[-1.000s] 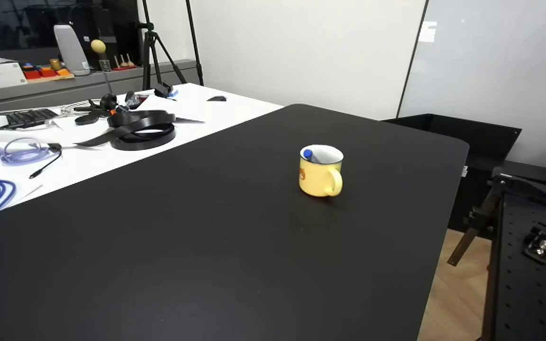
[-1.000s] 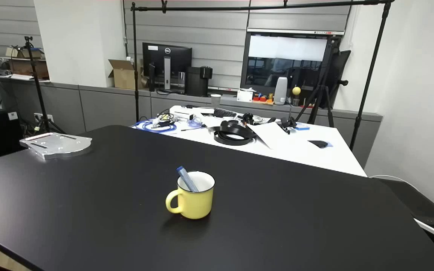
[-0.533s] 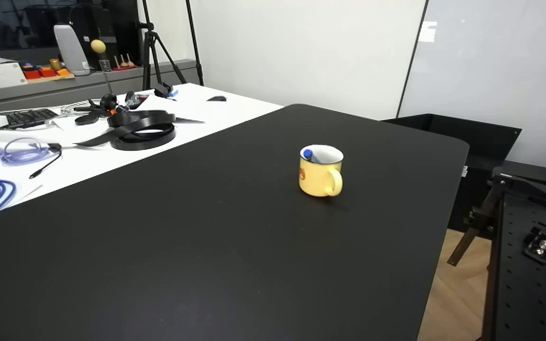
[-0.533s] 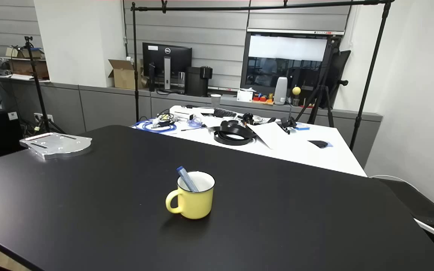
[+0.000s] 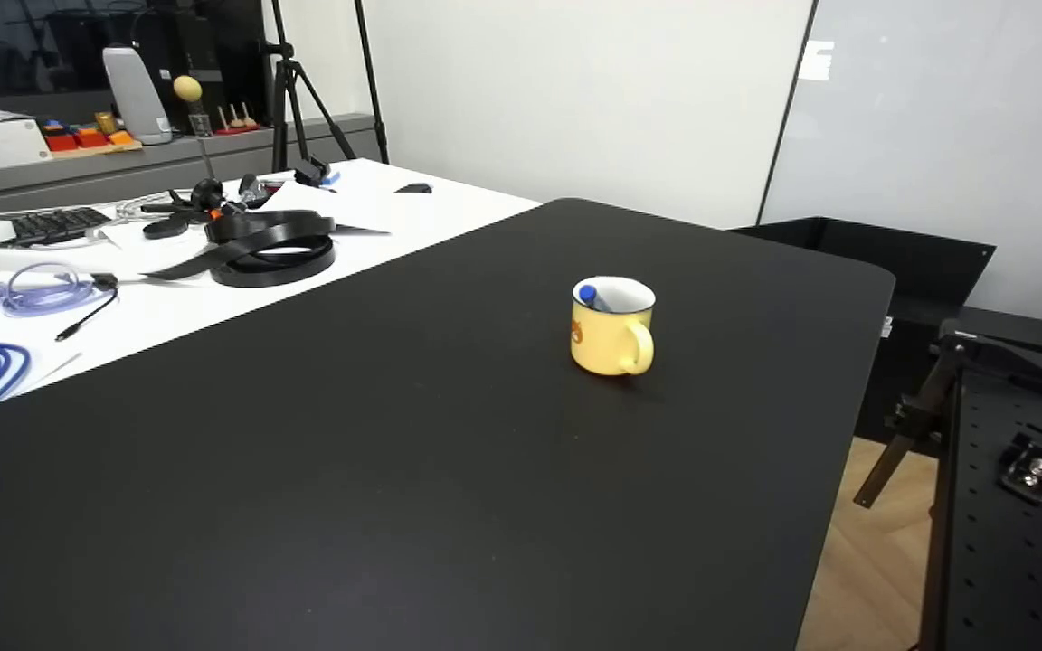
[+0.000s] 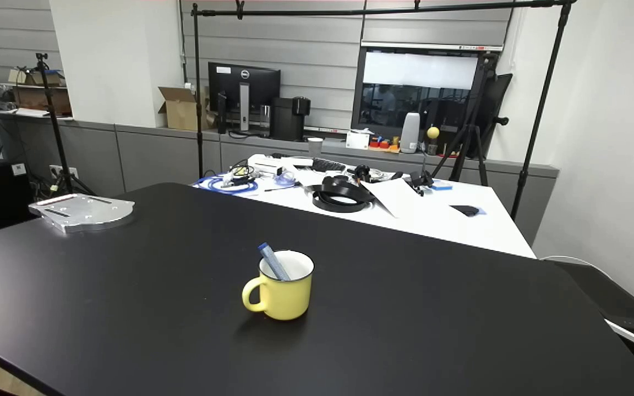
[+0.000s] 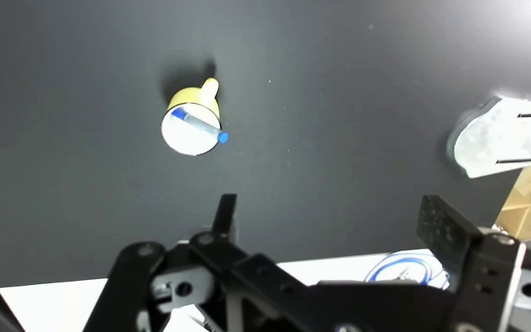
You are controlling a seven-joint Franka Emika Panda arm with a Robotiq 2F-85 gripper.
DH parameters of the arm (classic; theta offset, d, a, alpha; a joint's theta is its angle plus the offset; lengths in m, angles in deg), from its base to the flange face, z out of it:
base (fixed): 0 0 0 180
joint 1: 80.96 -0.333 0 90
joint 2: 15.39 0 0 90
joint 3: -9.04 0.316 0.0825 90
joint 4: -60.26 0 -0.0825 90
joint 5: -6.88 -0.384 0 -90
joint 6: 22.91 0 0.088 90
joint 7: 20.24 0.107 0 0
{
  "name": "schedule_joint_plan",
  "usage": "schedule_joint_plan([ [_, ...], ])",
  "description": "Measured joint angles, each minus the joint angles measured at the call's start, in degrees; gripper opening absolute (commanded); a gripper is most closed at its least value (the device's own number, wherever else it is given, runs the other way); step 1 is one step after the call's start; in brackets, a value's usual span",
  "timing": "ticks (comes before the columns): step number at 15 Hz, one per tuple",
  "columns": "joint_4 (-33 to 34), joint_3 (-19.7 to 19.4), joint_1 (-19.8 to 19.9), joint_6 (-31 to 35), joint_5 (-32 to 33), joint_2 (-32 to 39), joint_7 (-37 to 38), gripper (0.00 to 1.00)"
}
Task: Take the marker out of the cup, put it on the table then put it back in the cup
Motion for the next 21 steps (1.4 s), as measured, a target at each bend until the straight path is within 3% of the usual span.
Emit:
schedule_joint_plan([
  [6,-3.3,-0.9,4.5,28.0,0.1,15.9,0.9,1.0],
  [9,-3.1,-1.1,4.8,34.6,-0.1,23.4,0.9,1.0],
  [12,-2.9,-1.1,4.7,32.8,-0.1,24.0,0.9,1.0],
  [15,-1.0,-1.1,4.0,24.8,-0.5,25.0,0.7,1.0],
  [21,9.9,-1.5,3.6,10.0,-0.4,35.3,-1.8,1.0],
])
